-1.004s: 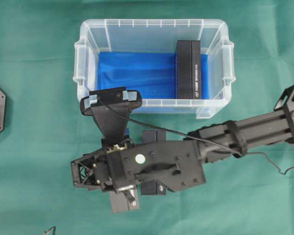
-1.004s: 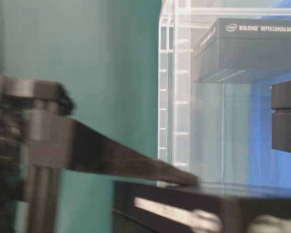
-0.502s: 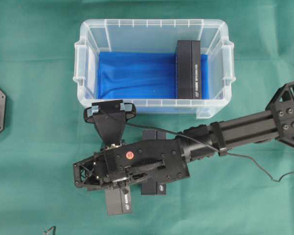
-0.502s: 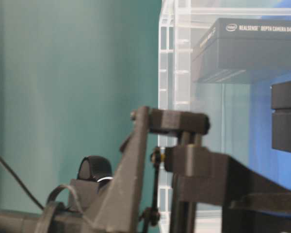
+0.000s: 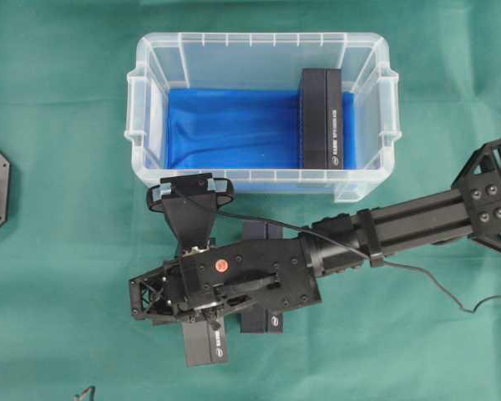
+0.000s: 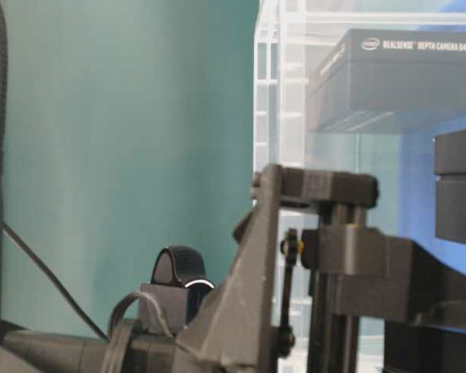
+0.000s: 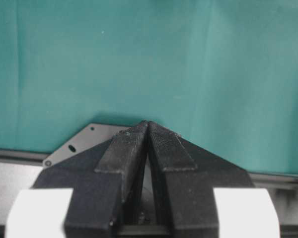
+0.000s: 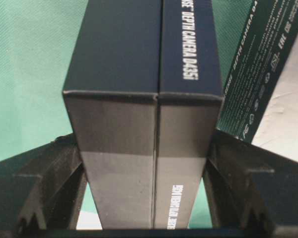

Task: Take the box out of the case with the right arm.
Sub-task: 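Carry the box forward and lower it onto the table left of the first box, then open the right gripper and release the box upright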

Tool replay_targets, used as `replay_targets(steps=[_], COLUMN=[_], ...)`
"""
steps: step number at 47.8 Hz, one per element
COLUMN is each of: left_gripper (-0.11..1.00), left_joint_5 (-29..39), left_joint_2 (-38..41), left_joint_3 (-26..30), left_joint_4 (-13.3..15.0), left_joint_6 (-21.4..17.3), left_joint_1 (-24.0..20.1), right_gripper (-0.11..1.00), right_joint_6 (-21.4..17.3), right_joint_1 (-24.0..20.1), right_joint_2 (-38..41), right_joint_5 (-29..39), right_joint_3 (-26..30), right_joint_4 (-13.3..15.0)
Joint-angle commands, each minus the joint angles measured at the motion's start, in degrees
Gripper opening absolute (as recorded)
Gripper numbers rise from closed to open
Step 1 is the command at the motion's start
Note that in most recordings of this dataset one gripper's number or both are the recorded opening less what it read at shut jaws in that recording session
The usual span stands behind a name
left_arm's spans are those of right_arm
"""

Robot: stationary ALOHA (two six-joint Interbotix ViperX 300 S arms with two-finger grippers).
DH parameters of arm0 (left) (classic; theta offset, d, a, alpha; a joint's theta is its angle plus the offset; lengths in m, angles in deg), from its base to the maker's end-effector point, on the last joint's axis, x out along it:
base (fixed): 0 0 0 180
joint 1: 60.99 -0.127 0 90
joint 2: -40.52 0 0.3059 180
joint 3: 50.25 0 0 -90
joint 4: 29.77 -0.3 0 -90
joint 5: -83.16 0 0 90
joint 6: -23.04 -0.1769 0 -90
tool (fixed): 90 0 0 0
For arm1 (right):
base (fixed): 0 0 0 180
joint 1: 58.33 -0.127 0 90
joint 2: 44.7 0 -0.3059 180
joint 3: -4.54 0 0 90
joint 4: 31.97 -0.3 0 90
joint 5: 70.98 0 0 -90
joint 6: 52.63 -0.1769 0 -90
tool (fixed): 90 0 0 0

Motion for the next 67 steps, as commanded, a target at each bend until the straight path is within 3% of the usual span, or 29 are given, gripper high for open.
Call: replay_targets(steps=[1,21,30,56,67], left_gripper=[0.00,0.00,0.00,0.00,0.00], left_joint_5=[-0.3,-0.3,-0.3,-0.3,-0.4], left_joint_2=[0.4,0.4,0.4,0.4,0.5], left_joint_3=[0.5,0.5,0.5,0.5,0.5], left_joint_4=[-0.2,-0.3,-0.3,-0.2,-0.2], left_joint_6=[0.1,0.1,-0.1,-0.2,-0.3], left_joint_1=[0.0,-0.1,-0.1,-0.1,-0.1], right_gripper=[0.69,0.68,0.90,0.88,0.87], right_joint_6=[0.4,0.7,0.7,0.4,0.6], right_joint_1=[0.1,0.1,0.1,0.1,0.7], right_joint_2=[-1.9,-1.9,-2.0,-4.5,-8.9], right_joint_5=[-0.4,-0.3,0.0,2.0,6.8], right_joint_3=[0.8,0.8,0.8,0.9,2.7], right_joint_4=[0.0,1.8,2.5,3.3,7.3])
